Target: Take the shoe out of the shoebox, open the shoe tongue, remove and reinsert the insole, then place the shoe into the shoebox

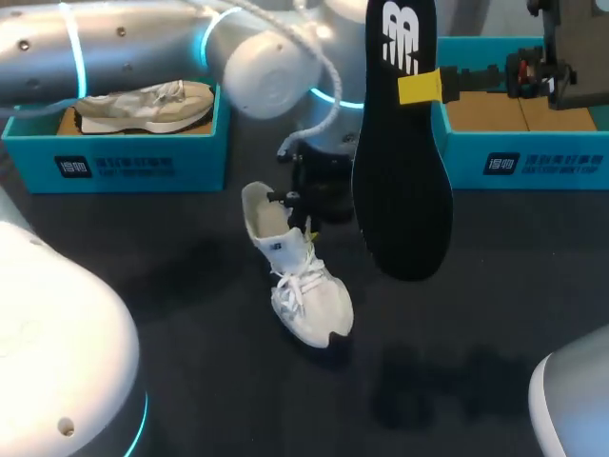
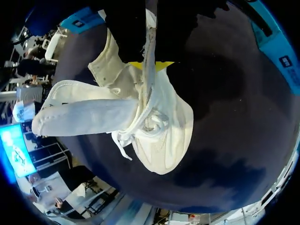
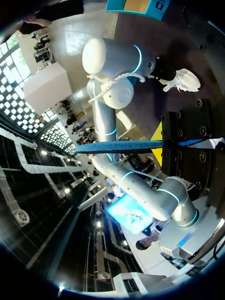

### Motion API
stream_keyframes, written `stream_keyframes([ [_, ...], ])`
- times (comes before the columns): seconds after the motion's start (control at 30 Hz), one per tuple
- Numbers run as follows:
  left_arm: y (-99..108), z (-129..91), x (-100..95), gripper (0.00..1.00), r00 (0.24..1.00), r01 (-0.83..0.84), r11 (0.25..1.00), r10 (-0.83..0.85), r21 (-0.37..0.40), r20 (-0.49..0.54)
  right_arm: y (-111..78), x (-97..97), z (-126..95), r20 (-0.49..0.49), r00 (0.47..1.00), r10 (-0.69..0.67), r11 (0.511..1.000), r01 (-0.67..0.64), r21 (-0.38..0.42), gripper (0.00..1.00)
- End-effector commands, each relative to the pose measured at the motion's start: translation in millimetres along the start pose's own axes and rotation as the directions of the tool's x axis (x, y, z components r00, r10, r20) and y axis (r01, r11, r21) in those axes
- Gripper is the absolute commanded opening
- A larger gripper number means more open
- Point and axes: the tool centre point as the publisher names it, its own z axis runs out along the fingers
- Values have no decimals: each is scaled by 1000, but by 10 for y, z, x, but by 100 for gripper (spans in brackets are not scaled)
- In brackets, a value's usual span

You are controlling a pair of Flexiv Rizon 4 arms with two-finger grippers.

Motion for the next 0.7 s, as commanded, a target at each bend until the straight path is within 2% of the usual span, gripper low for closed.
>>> stream_keyframes([
  [0.03, 23, -68, -98, 0, 804, -566, 805, 490, -178, -337, 40, 1, 35, 1, 1000, 2, 1000, -2, 6, 0],
  [0.27, 122, -112, -300, 0, 774, -600, 780, 509, -177, -377, 40, 1, 35, 1, 1000, 2, 1000, -2, 6, 0],
  [0.4, 159, -87, -436, 0, 777, -584, 798, 500, -145, -382, 40, 1, 35, 1, 1000, 2, 1000, -2, 6, 0],
  [0.7, 149, -27, -554, 0, 789, -563, 820, 494, -107, -365, 40, 1, 35, 1, 1000, 2, 1000, -2, 6, 0],
])
